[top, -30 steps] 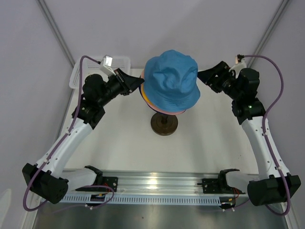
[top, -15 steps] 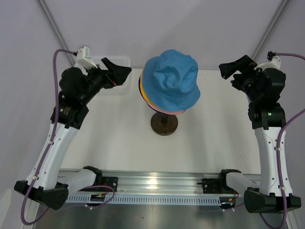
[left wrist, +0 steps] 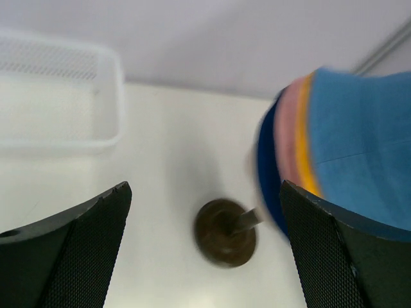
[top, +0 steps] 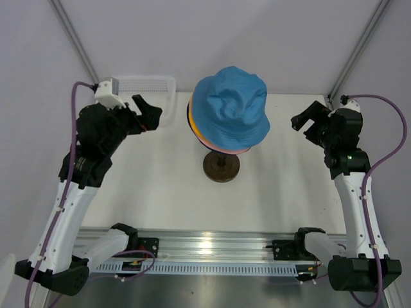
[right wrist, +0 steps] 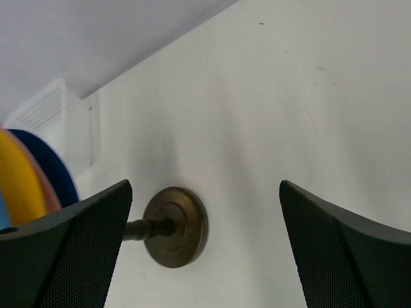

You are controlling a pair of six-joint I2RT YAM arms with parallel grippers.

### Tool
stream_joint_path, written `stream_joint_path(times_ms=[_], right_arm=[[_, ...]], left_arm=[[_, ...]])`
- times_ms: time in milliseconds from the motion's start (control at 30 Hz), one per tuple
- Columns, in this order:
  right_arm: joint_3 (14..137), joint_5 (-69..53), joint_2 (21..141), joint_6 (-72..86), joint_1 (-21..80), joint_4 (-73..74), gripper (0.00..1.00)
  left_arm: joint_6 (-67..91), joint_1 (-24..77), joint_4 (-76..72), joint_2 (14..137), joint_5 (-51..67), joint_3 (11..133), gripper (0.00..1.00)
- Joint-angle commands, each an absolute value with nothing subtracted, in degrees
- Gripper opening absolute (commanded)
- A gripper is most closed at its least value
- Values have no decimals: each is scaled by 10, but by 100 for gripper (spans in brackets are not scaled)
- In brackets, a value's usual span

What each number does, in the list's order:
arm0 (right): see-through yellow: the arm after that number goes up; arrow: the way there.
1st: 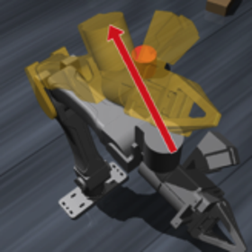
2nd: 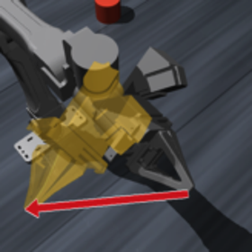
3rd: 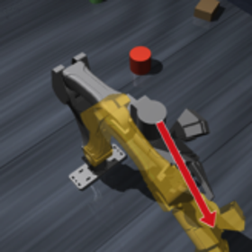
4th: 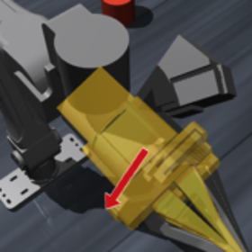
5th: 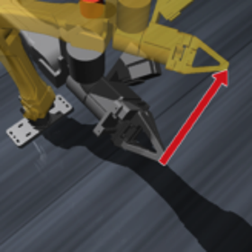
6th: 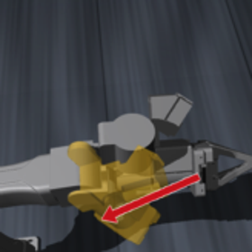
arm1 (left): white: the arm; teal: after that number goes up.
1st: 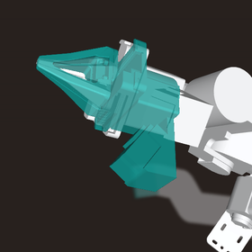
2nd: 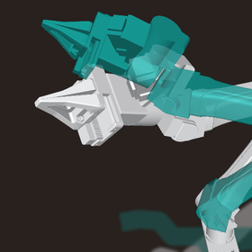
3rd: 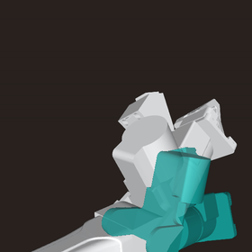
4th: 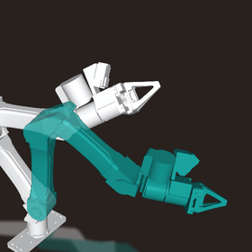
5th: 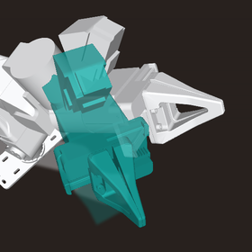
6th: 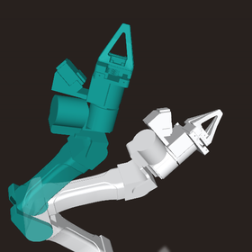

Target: Stack the hats

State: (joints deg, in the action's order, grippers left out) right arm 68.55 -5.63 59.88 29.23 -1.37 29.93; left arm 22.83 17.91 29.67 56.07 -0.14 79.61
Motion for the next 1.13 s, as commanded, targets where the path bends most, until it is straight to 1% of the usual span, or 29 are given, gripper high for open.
stream_joint_path(times_ms=[0, 100, 233, 267, 367, 500, 700, 867, 1100], right_arm=[[658, 32, 560, 260, -16, 306, 99], [623, 50, 536, 245, -16, 290, 99], [595, 27, 507, 233, -16, 247, 99], [593, 26, 504, 232, -16, 235, 99], [594, 25, 495, 229, -16, 224, 99], [597, 22, 496, 222, -16, 214, 100], [616, 47, 512, 223, -16, 235, 99], [635, 33, 509, 222, -16, 256, 99], [636, 11, 501, 224, -16, 259, 100]], left_arm=[[185, 171, 374, 547, -89, 736, 99], [181, 155, 366, 512, -73, 681, 99], [195, 106, 357, 491, -2, 630, 99], [202, 76, 353, 490, 43, 618, 99], [219, 30, 349, 477, 97, 596, 100], [207, 26, 361, 447, 64, 580, 99], [197, 26, 349, 378, 76, 557, 99], [186, 25, 356, 352, 58, 552, 100], [176, 26, 362, 348, 56, 551, 99]])
